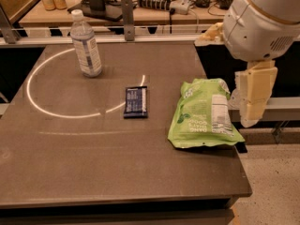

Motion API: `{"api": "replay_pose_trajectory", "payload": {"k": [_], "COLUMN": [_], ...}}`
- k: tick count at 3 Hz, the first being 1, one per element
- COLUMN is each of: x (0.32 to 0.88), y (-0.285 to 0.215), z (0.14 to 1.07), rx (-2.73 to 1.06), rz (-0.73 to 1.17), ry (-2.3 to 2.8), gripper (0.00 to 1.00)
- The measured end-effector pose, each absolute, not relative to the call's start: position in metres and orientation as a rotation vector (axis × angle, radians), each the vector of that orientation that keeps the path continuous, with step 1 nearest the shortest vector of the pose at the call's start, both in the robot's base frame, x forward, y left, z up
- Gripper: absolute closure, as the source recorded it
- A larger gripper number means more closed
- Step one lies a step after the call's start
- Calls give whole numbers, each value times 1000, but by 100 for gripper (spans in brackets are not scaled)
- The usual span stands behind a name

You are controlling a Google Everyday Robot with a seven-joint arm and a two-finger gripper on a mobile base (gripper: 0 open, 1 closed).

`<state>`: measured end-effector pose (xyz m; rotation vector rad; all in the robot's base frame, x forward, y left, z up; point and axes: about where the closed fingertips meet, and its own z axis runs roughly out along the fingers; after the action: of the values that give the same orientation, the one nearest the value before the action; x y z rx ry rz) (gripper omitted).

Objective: Pick rxbar blueberry

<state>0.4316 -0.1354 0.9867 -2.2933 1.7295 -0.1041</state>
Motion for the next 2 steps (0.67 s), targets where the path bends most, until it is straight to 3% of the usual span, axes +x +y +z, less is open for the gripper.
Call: {"api": "replay_pose_trajectory", "payload": {"k": [1, 2], "x": [429, 431], "y": [-88, -81], "z": [978, 980], "rx": [-2512, -2560], "rz": [-37, -63], "ry": [1401, 1278], "gripper": [0, 0]}}
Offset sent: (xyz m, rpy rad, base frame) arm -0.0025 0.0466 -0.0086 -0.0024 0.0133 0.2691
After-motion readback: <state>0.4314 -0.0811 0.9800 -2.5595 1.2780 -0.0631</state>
